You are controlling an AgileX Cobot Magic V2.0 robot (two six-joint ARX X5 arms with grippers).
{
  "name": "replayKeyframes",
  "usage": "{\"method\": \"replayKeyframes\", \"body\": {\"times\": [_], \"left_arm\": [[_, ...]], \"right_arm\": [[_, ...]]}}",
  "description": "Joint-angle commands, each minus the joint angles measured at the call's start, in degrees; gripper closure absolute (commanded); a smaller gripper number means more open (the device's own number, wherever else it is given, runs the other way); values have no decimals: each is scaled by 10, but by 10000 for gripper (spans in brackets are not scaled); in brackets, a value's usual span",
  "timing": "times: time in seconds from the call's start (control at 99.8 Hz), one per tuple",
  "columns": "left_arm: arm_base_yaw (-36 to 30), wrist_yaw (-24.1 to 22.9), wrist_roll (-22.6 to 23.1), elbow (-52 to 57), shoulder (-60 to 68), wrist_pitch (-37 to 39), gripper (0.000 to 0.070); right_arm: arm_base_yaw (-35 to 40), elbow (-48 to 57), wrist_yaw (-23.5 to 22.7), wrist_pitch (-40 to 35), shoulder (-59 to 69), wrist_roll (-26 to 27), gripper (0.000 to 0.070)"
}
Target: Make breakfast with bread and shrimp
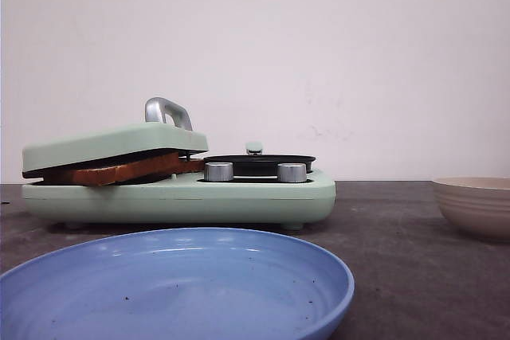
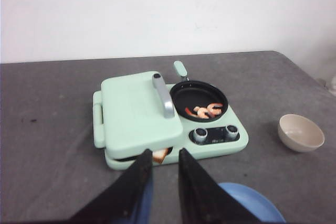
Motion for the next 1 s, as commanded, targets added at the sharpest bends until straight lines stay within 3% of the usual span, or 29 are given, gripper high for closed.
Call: {"method": "replayKeyframes", "body": {"times": [0.0, 0.16, 0.24, 0.371, 0.992], "left_arm": [[-2, -1, 1, -11, -16, 14, 689], [-2, 17, -32, -39, -43, 25, 689], [-3, 36, -32, -39, -45, 24, 689], [-9, 36, -34, -39, -46, 24, 681], [-8, 35, -33, -38, -47, 28, 672]], "right_arm": [[2, -1, 31, -51, -17, -13, 700], [2, -12, 87, -121, -68, -34, 700], [2, -12, 84, -115, -84, -36, 700], [2, -11, 83, -103, -91, -10, 700], [2, -11, 83, -104, -91, -11, 700]]}}
